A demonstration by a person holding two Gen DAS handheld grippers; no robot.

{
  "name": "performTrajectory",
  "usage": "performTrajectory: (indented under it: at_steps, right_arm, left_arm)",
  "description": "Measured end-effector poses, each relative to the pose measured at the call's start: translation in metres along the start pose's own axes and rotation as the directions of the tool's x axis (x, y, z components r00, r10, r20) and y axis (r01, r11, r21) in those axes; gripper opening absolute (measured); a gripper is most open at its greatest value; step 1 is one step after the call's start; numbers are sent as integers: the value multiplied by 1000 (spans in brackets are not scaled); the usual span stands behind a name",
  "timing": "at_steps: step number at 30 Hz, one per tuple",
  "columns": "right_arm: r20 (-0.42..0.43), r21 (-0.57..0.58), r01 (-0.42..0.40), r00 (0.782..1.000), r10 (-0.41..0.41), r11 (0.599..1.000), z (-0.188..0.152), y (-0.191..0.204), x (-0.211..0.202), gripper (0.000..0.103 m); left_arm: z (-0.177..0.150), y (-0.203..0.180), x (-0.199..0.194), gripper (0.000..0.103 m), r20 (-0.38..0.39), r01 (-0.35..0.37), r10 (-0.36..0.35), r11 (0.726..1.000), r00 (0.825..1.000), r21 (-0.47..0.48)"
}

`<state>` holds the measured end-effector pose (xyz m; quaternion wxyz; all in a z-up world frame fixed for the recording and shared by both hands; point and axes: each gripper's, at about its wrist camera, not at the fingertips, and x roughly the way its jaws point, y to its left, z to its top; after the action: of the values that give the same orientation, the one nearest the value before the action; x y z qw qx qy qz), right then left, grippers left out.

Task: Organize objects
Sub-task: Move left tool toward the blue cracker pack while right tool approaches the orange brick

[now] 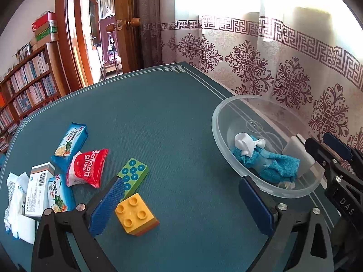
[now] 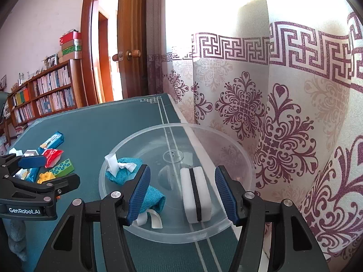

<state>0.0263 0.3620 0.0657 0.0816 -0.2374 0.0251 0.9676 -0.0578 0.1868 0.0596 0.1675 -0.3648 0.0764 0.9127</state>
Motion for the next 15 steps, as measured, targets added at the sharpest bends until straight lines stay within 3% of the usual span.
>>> performTrajectory:
  at_steps: [15]
  right_arm:
    - [24, -102, -64, 997, 67, 993, -9, 44, -21, 62]
  left_arm:
    - [-25, 81, -20, 102, -14, -119, 119, 981, 993, -155]
